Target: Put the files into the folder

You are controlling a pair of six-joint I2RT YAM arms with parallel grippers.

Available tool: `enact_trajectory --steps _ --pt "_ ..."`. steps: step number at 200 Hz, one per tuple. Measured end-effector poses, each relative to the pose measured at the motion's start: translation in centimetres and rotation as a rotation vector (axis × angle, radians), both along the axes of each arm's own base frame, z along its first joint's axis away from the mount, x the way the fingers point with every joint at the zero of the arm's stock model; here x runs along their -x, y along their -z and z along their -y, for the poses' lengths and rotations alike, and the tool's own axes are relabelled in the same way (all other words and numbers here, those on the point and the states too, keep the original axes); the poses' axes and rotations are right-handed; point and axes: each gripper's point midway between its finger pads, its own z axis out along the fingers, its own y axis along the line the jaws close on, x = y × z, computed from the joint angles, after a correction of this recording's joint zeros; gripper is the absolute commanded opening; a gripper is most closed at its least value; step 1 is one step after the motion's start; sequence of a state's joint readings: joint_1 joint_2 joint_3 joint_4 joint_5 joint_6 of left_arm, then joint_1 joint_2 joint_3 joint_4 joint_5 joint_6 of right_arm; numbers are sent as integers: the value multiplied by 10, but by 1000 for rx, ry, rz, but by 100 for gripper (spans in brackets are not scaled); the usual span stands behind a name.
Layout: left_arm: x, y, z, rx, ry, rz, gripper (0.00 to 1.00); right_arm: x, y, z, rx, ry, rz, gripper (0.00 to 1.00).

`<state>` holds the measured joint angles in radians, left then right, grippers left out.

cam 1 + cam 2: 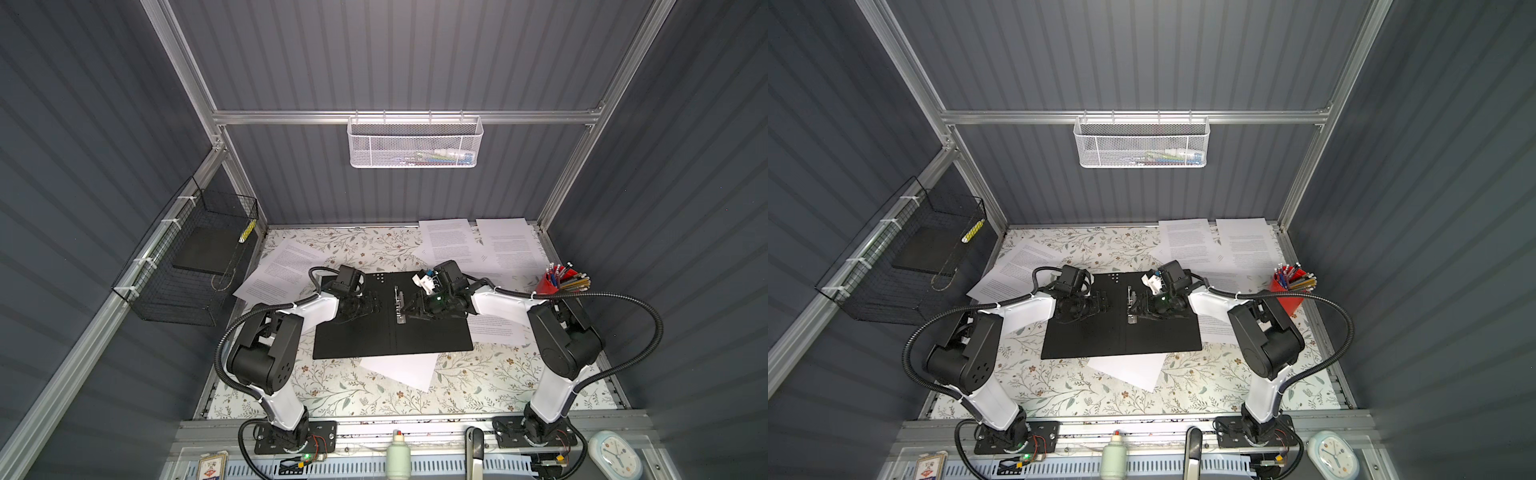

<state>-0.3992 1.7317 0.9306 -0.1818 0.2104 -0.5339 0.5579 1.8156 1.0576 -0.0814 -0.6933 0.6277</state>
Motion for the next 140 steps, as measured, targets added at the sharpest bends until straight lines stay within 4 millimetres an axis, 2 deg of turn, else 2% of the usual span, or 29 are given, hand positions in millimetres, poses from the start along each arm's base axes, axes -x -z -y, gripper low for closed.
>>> enact_trajectory --steps 24,45,62,82,105,121,140 --pt "-3 -10 2 15 12 22 82 3 10 1 12 -8 -29 44" --pt "5 -12 -2 -3 9 -9 84 4 12 0 12 -16 -31 57" --pt "16 -17 -13 -53 -23 -54 99 5 12 0 9 -26 -23 65" --pt "12 -40 -34 -150 -105 -30 100 5 12 0 10 -33 -15 71" --pt "-9 -69 -58 -237 -208 41 100 5 12 0 9 -41 -9 77" --pt "-21 -73 -80 -283 -278 46 100 6 11 0 6 -50 -3 82" --pt "-36 -63 -116 -350 -377 17 100 7 11 0 4 -57 0 87"
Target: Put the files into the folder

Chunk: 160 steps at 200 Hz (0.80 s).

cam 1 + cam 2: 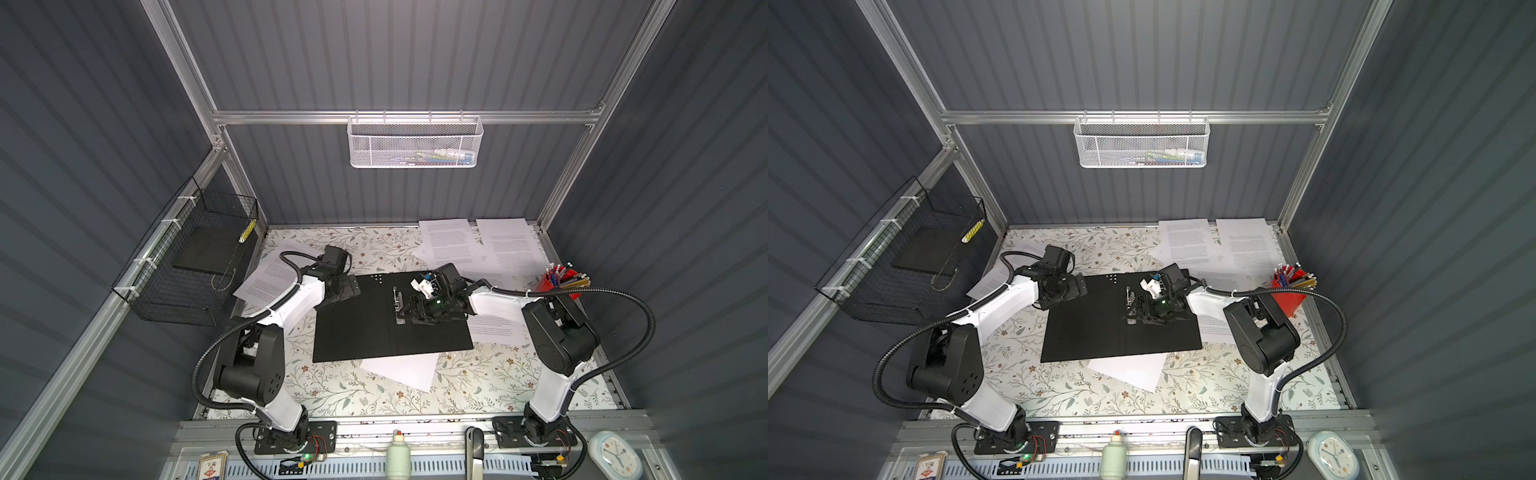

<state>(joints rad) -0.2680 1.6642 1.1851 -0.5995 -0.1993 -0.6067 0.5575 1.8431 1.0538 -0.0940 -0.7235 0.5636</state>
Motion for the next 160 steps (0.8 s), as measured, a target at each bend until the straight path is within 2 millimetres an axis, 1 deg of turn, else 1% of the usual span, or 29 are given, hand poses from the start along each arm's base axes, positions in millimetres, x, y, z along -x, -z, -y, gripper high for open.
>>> enact_trajectory --steps 18,35,52,68,79,107,127,146,160 --pt "-14 14 -32 -55 -89 -29 100 3 -1 2 0 -2 3 94" --pt "-26 20 -58 -96 -158 -41 100 7 -4 5 0 -8 15 99" --pt "-42 25 -81 -129 -218 -43 100 9 -9 8 -3 -10 29 99" --pt "-60 30 -100 -138 -265 -39 100 9 -14 11 -6 -8 39 99" --pt "-69 34 -111 -143 -288 -38 100 9 -17 14 -7 -2 44 99" --pt "-79 45 -133 -157 -316 -52 100 8 -20 22 -5 13 50 99" --pt "-86 52 -144 -162 -317 -55 100 6 -20 29 -4 30 50 99" --pt "-92 59 -150 -155 -311 -65 100 2 -19 38 -1 56 44 99" --pt "-100 63 -152 -141 -299 -67 100 -2 -17 45 2 76 39 99"
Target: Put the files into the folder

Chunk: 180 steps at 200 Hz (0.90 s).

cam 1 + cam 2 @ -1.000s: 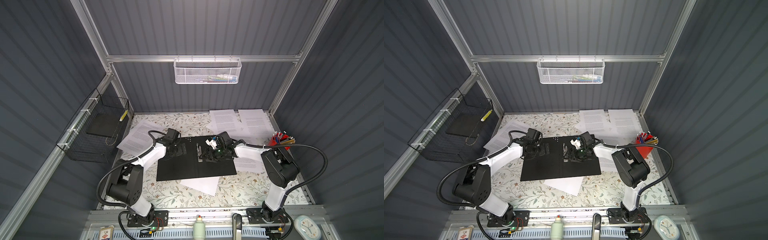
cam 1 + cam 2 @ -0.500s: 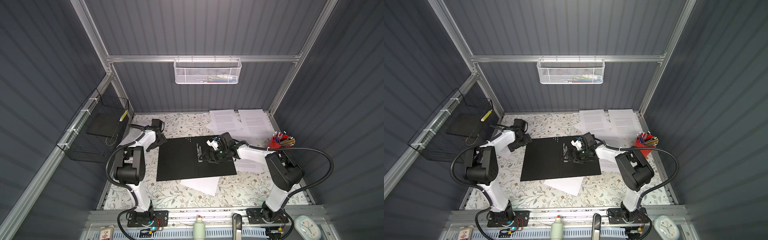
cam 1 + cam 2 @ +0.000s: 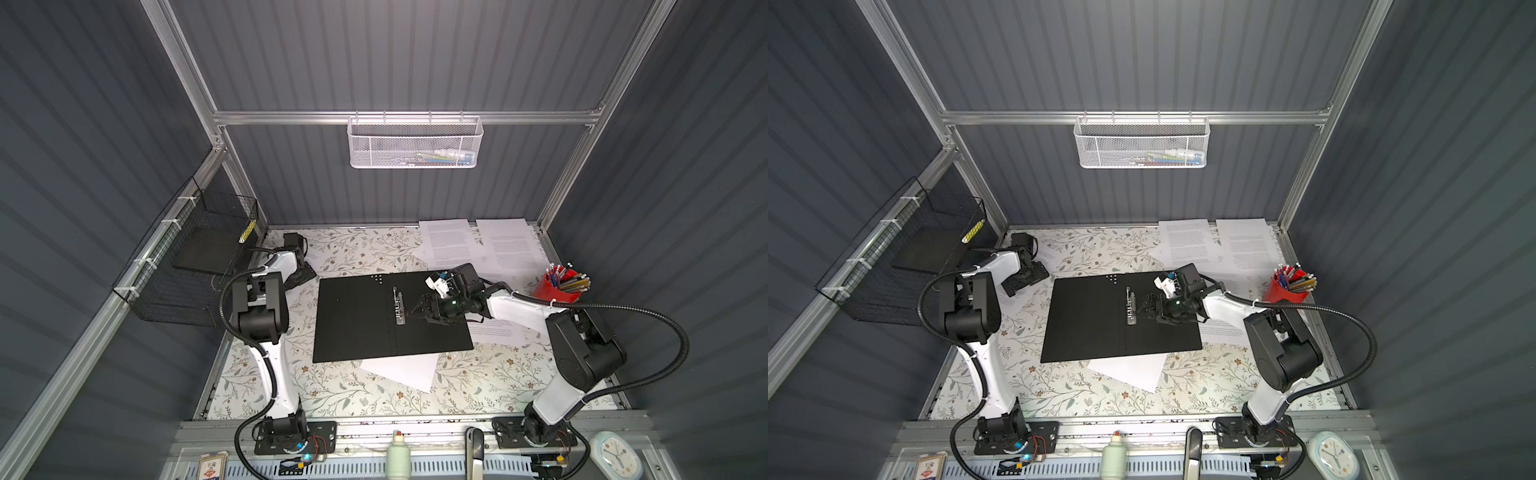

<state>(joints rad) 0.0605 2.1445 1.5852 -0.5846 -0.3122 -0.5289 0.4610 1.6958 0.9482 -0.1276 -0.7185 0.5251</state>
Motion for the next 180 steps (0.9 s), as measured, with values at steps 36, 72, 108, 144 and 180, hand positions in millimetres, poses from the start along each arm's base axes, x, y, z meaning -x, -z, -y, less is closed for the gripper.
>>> enact_trajectory --steps 36,72,108,144,180 --pt "-29 3 12 56 66 32 99 -7 0 8 -2 32 -6 99" --pt "-35 1 37 92 157 34 99 -9 1 11 -6 47 -10 99" --pt "-54 -3 108 148 322 55 99 -14 -1 15 -20 63 -8 99" --pt "-55 -9 191 243 489 61 99 -15 -2 15 -23 69 -12 99" --pt "-46 -16 216 288 552 42 100 -19 -5 14 -26 73 -2 99"
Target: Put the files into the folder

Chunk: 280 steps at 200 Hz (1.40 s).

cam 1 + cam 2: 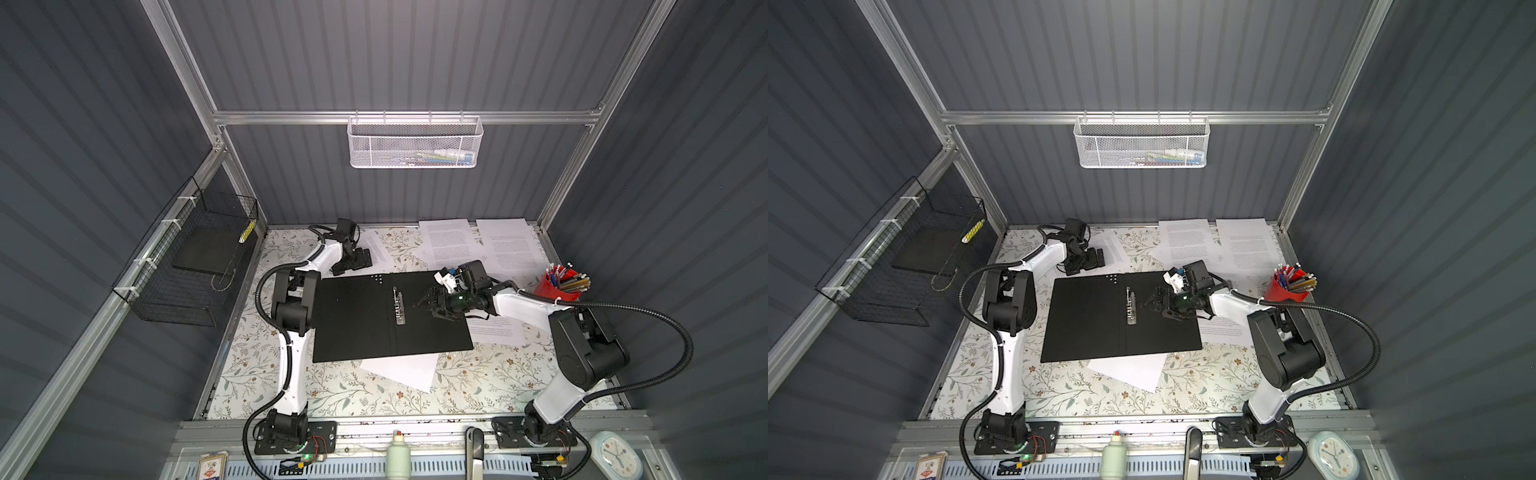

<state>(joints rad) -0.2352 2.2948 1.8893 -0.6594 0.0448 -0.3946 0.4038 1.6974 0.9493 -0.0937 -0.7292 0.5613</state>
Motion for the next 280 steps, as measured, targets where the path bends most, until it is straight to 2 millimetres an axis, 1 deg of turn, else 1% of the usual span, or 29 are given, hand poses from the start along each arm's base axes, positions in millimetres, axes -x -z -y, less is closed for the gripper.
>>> enact_trajectory --steps 16,34,62,87,110,128,144,179,237,252,280 --pt "-1 -4 -9 -5 -13 1 100 -6 0 1 9 12 7 99" --pt "-6 -10 -23 -18 -38 12 100 -20 0 5 33 39 16 99" --pt "-16 -17 -50 -36 -91 33 100 -58 -6 5 79 79 61 99" --pt "-21 -17 -76 -45 -143 34 100 -93 -11 -3 90 95 98 99" --pt "-31 -13 -93 -46 -172 42 100 -118 -6 -11 97 104 105 99" --pt "-39 -2 -103 -51 -180 38 100 -135 1 -16 99 116 103 99" --pt "-41 8 -103 -59 -168 27 100 -148 8 -21 95 133 90 99" --pt "-46 6 -91 -31 -133 43 100 -171 25 -29 85 190 50 99" --pt "-51 5 -76 3 -102 68 100 -201 37 -46 75 289 -13 96" --pt "-52 4 -72 10 -96 74 100 -206 37 -50 84 304 -16 96" --pt "-54 3 -67 28 -86 85 100 -206 40 -55 101 316 -35 95"
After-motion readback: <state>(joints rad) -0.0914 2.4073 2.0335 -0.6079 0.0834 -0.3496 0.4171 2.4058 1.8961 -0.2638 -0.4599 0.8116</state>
